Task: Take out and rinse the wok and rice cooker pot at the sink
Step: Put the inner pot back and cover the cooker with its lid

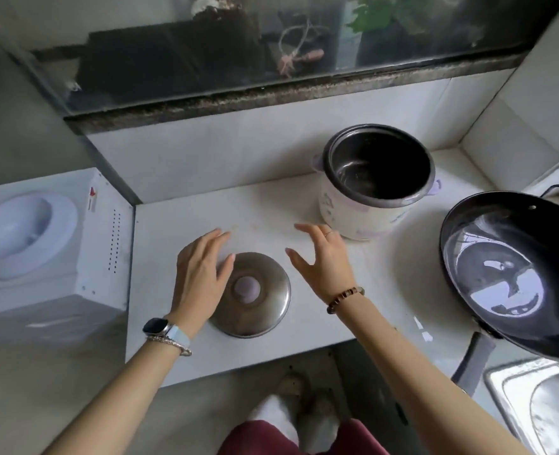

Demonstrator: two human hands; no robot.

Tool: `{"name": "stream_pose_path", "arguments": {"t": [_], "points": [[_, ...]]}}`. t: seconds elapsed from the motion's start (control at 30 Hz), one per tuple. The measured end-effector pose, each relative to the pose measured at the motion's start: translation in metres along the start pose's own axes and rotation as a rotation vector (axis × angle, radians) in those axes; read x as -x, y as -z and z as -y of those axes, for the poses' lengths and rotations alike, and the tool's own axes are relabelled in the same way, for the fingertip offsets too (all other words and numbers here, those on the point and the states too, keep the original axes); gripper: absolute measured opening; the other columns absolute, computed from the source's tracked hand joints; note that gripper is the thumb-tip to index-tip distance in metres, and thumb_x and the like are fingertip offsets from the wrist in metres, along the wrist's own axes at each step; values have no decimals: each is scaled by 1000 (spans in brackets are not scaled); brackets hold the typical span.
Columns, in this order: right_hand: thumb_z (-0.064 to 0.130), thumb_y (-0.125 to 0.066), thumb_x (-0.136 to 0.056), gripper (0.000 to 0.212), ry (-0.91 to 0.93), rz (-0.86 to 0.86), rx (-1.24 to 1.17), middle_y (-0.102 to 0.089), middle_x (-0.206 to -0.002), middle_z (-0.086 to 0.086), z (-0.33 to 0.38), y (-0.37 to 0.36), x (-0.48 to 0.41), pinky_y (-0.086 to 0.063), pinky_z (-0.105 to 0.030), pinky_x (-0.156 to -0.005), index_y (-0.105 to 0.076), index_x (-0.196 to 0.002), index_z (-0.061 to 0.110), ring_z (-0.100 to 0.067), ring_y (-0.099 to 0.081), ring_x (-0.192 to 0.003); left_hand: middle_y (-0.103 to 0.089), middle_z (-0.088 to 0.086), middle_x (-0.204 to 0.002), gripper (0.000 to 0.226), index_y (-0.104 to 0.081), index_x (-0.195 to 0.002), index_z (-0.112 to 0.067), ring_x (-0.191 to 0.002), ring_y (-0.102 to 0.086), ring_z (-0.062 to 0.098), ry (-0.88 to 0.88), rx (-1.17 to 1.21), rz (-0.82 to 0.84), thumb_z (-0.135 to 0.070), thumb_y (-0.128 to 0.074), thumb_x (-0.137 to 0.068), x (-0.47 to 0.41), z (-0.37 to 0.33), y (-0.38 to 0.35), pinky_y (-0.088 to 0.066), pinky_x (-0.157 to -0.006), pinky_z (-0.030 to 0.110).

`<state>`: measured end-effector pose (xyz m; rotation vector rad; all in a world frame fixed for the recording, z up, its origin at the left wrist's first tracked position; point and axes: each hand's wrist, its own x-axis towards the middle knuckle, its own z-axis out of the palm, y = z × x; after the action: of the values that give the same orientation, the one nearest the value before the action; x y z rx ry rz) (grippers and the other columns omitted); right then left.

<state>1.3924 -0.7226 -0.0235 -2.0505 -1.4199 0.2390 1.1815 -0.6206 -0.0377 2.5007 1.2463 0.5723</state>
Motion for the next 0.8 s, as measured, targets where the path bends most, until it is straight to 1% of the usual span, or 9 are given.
{"name": "stream_pose_path", "arguments": {"t": [0.1,0.23,0.27,0.37,0.43,0.5,0.57,0.7,0.8], "points": [[40,-65,-86,44,34,117,13,-60,-118,-4,7,-29,0,-41,-33,-95,-58,-125,19,-24,-54,-107,-53,2,-140,48,-53,-135,-16,-126,-50,22,47,-31,10,-41,-39,-96,17,16,1,-39,-106,40],[46,-68,-81,48,76,262,109,-63,-112,-4,15,-66,1,-40,-34,-94,-61,-121,21,-27,-55,-106,-54,4,-138,47,-54,-133,-15,-123,-53,24,91,-64,15,-39,-39,-97,41,31,1,-40,-105,41],[48,-67,-80,50,87,305,139,-63,-113,-3,17,-76,3,-40,-34,-94,-60,-122,22,-27,-54,-106,-54,4,-138,46,-54,-133,-15,-122,-53,24,101,-72,17,-39,-39,-97,46,34,1,-39,-105,40],[52,-63,-79,54,97,443,222,-59,-123,1,22,-97,9,-35,-34,-100,-54,-126,29,-25,-49,-115,-54,4,-137,46,-55,-132,-14,-122,-53,24,129,-75,14,-38,-39,-97,62,40,0,-37,-105,39],[52,-64,-78,54,91,488,257,-57,-122,-1,23,-107,13,-36,-35,-99,-54,-125,27,-26,-49,-114,-53,4,-139,47,-54,-133,-14,-124,-52,23,158,-69,27,-39,-37,-97,70,42,0,-36,-105,39],[47,-65,-78,52,87,489,267,-59,-118,-3,22,-113,15,-40,-36,-95,-54,-123,23,-27,-51,-109,-51,3,-140,49,-53,-135,-14,-126,-51,23,187,-59,44,-41,-35,-98,76,44,0,-35,-106,39],[42,-66,-79,47,81,450,259,-61,-113,-5,21,-118,15,-43,-38,-92,-57,-119,21,-28,-53,-105,-51,3,-140,49,-53,-135,-15,-126,-51,23,203,-58,52,-41,-35,-98,79,45,-1,-36,-107,41],[33,-64,-78,30,81,345,258,-66,-98,-4,22,-123,12,-44,-36,-86,-66,-104,18,-29,-56,-97,-50,3,-142,48,-52,-135,-16,-126,-50,24,227,-66,67,-41,-35,-98,81,47,-3,-36,-108,43],[30,-71,-70,24,102,300,283,-68,-83,-1,22,-123,10,-46,-35,-79,-70,-91,18,-27,-60,-86,-50,3,-141,48,-52,-135,-16,-124,-51,24,216,-72,61,-41,-35,-98,78,44,-2,-37,-107,43]]}}
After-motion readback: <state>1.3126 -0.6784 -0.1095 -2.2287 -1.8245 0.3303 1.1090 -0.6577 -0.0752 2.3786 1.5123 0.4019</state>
